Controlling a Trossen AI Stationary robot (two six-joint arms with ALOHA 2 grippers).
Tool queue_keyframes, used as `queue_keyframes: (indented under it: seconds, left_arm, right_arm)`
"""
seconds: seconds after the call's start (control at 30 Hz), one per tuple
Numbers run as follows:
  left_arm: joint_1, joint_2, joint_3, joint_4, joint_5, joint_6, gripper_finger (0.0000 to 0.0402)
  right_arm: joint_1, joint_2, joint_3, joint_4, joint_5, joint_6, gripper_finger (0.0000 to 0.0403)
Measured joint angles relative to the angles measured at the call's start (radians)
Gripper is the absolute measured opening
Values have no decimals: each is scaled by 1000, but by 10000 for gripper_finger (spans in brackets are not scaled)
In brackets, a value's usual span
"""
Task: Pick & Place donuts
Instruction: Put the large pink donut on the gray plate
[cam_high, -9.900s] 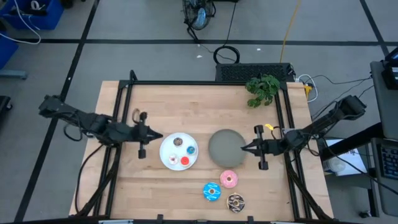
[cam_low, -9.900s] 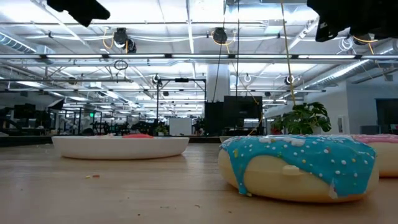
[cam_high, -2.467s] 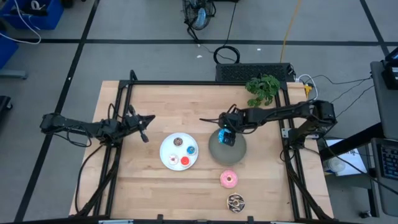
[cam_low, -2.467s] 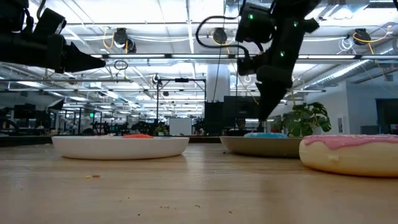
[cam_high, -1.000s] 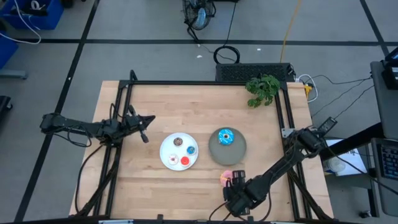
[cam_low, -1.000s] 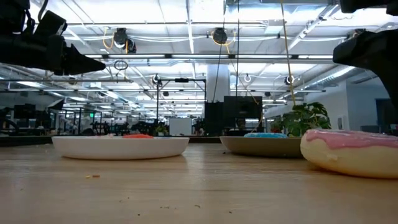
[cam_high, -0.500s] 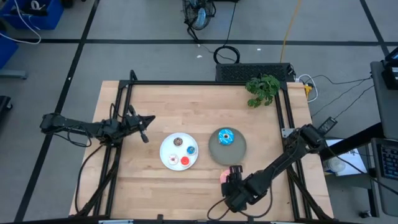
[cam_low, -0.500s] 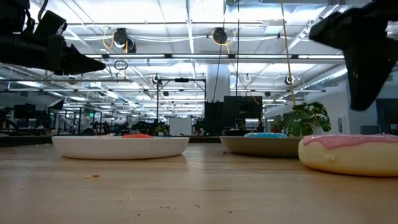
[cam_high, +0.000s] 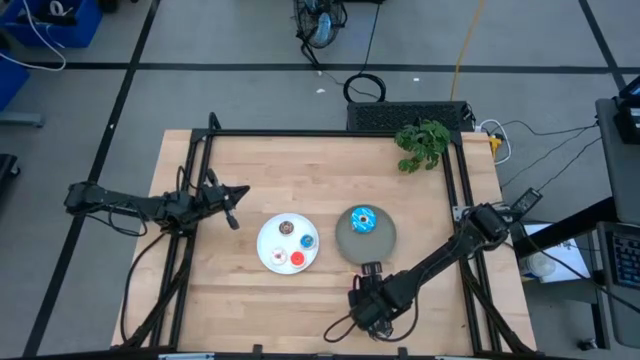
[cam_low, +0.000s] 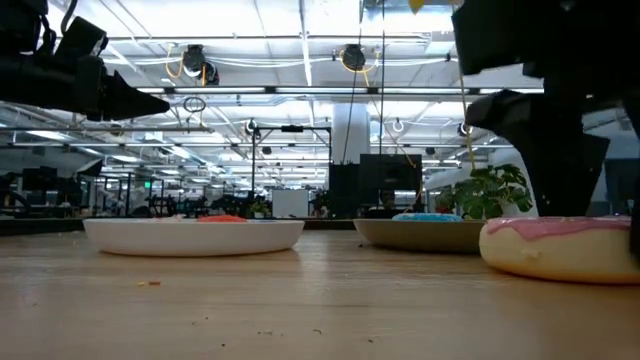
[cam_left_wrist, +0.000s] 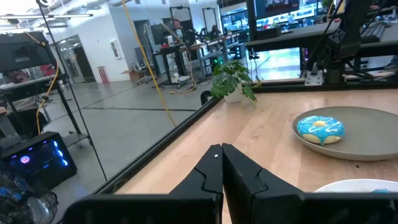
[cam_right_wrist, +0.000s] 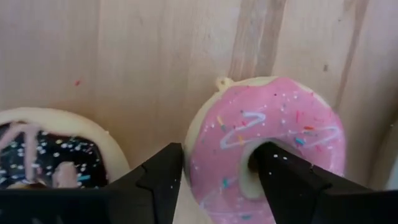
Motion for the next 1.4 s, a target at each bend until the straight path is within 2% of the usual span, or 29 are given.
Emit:
queue_keyframes:
  seconds: [0.1,0.2,0.47,0.53,0.73,0.93,1.1,1.4]
  left_arm:
    - [0,0,0,0,0,0,8]
    - [0,0,0,0,0,0,8]
    - [0,0,0,0,0,0,8]
    - [0,0,0,0,0,0,8]
    - [0,0,0,-1,0,-3,8]
    - [0,0,0,-1,0,-5,8]
    - [0,0,0,-1,0,-8,8]
    - [0,0,0,-30,0,-8,8]
  right_arm:
    - [-1,0,-38,48,-15,4,183]
    - [-2,-6,-78,97,-15,13,158]
    - [-16,-70,-93,44,-21,29,28]
    - [-21,-120,-93,33,-13,20,11]
    - [-45,-266,-92,-13,68,23,29]
    - [-129,-366,-90,-133,87,53,8]
    - [-225,-358,-106,-214,5,42,15]
    - [-327,-315,-287,-90,-97,-48,10]
